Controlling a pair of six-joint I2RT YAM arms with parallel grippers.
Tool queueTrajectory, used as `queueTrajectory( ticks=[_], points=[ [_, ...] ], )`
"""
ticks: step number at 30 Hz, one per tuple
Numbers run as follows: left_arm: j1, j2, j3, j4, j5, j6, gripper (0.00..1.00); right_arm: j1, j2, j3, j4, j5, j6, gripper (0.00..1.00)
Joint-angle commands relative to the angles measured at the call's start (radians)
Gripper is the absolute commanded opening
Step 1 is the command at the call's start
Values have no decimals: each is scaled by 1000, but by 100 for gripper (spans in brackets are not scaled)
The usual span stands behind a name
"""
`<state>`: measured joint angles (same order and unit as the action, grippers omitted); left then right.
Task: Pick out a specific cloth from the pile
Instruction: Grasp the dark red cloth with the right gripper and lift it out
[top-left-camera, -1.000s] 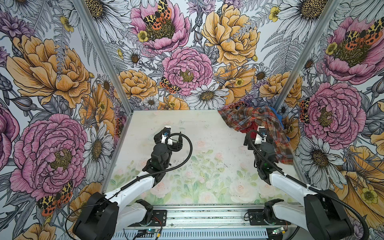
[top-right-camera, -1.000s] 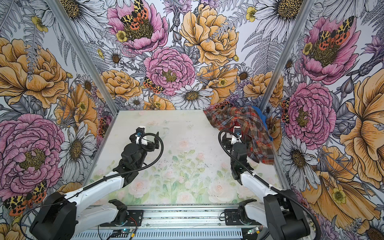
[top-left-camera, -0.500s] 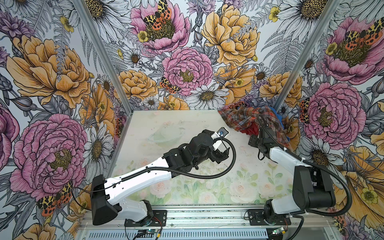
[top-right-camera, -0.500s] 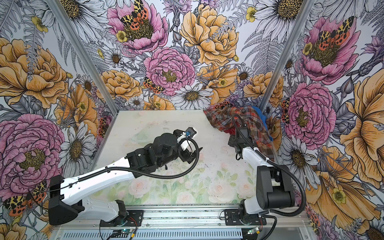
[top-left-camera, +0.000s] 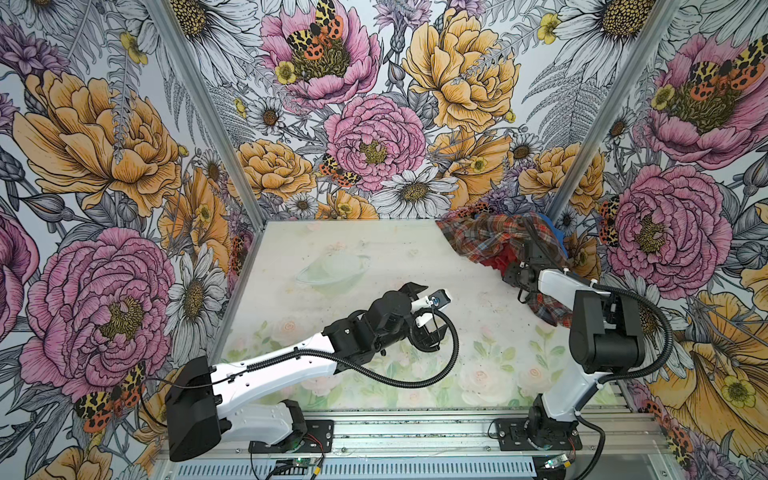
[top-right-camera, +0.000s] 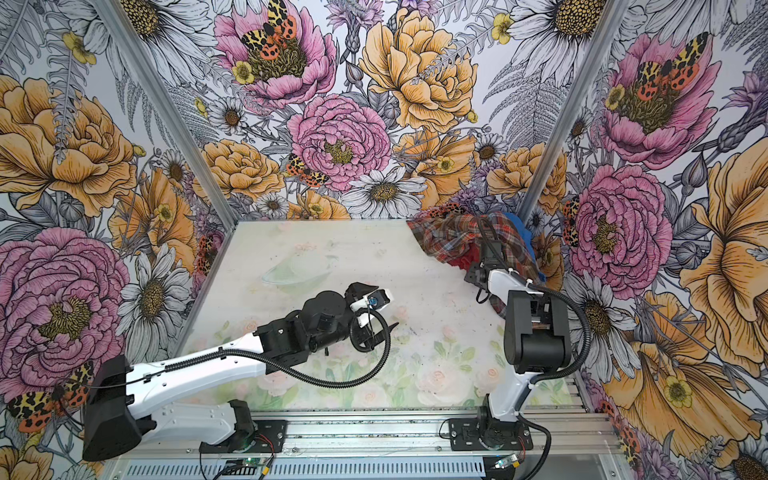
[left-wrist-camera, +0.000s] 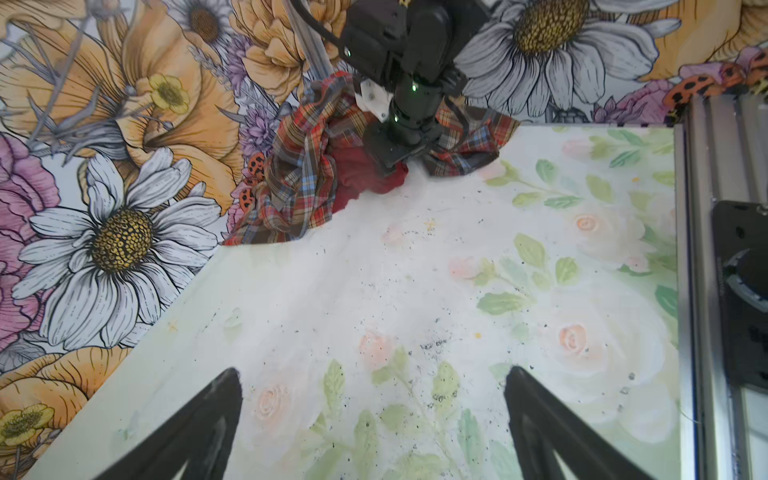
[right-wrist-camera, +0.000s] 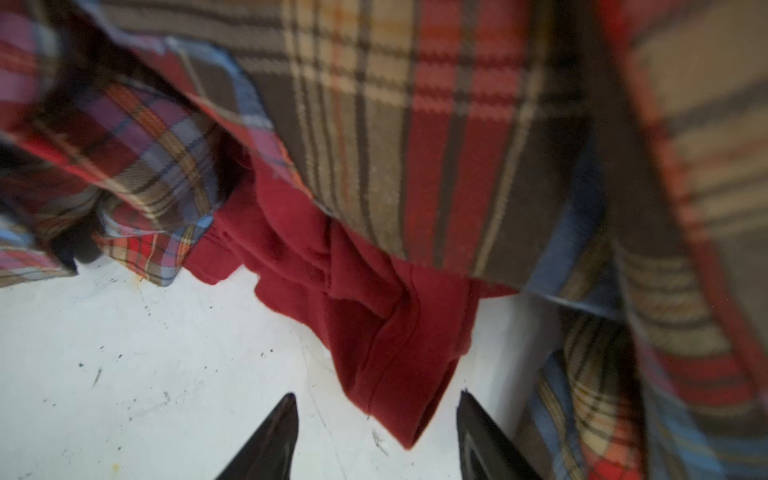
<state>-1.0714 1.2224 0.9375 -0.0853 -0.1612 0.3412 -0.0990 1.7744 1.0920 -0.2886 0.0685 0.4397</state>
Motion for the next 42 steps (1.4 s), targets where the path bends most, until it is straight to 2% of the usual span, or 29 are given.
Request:
queueTrajectory(
  ticks=[1, 5, 12, 14, 16, 18, 19, 26, 29, 32, 36, 39, 42],
  points=[
    [1, -57, -16, 132, -39, 15, 99, -21, 53, 58, -50, -51, 14, 60],
    [14, -64, -27, 160, -96, 22, 99, -38, 108, 110, -77, -104, 6, 51],
    [42, -64, -24, 162, -83, -1, 99, -44, 154, 161, -81, -154, -5, 44],
    [43, -69, -27, 163, -87, 2, 99, -44, 168, 174, -86, -171, -8, 35],
    [45, -73, -33, 170, -102, 7, 99, -44, 169, 180, -82, -176, -10, 22],
    [51, -81, -38, 180, -117, 13, 99, -41, 152, 177, -72, -161, -21, 4],
    [56, -85, -39, 182, -118, 11, 99, -39, 140, 174, -70, -148, -25, 0],
    [114, -124, -42, 197, -91, -19, 99, -41, -70, 144, -69, -170, -24, 0],
    [148, -144, -45, 206, -74, -36, 99, -45, -164, 185, -87, -192, -4, 0],
    [195, -160, -51, 217, -55, -69, 99, -46, -209, 302, -143, -201, 8, 0],
    [261, -178, -59, 235, -12, -102, 99, -44, -206, 540, -222, -235, 51, 0],
    [320, -189, -60, 243, 18, -135, 99, -32, -189, 713, -225, -299, 128, 0],
    [413, -199, -62, 259, 94, -217, 99, 23, -147, 901, -230, -366, 181, 0]
  ],
)
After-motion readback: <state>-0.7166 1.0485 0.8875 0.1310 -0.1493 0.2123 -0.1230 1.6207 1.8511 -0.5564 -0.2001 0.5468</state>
